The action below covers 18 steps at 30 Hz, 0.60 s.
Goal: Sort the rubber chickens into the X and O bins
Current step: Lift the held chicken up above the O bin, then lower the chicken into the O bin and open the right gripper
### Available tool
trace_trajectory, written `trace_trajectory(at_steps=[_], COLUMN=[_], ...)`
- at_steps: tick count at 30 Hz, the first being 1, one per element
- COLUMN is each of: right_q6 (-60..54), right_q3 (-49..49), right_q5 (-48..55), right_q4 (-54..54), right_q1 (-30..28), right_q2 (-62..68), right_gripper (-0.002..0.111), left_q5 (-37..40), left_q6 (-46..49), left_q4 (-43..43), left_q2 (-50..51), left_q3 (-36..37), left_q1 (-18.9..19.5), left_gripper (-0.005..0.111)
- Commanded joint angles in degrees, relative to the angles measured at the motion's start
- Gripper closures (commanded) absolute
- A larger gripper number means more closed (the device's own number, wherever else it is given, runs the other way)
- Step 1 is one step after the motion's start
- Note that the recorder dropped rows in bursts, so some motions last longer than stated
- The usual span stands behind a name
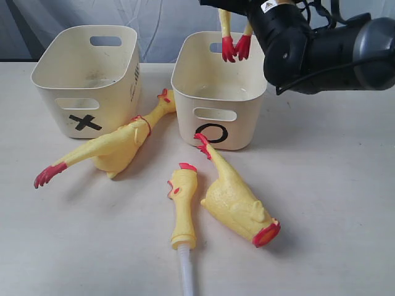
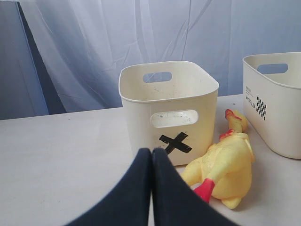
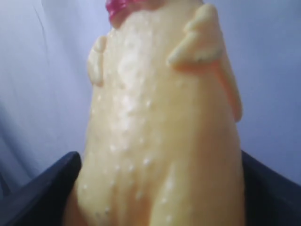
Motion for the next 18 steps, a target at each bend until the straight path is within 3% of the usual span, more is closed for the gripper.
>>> trace_trajectory(at_steps=[1, 9, 11, 17, 18], right_q6=[3.93, 3.93, 3.93, 3.67, 3.67], right_q3=[-0.98, -10.17, -10.46, -10.46, -10.46], right_q5=[-5.91, 0.86, 0.99, 4.4, 5.35], right_q4=[-10.16, -8.0, -6.73, -4.39, -4.39], right_q1=[-1.35, -1.35, -1.35, -1.35, -1.35], right_q2=[5.1, 13.38, 13.64, 13.54, 13.41], right_gripper=[0.105, 0.103, 0.091, 0.034, 0.029], left_q5=[-0.58, -0.58, -0.58, -0.58, -0.58], left_q6=[0.01, 0.01, 0.01, 0.01, 0.01], left_q4=[-0.39, -0.39, -0.39, -0.39, -0.39], left_q2=[-0.3, -0.3, -0.3, -0.3, -0.3], left_q3=[-0.17, -0.17, -0.17, -0.17, -0.17], left_q1=[-0.1, -0.1, -0.1, -0.1, -0.1], left_gripper=[0.107, 0.107, 0.107, 0.107, 0.107])
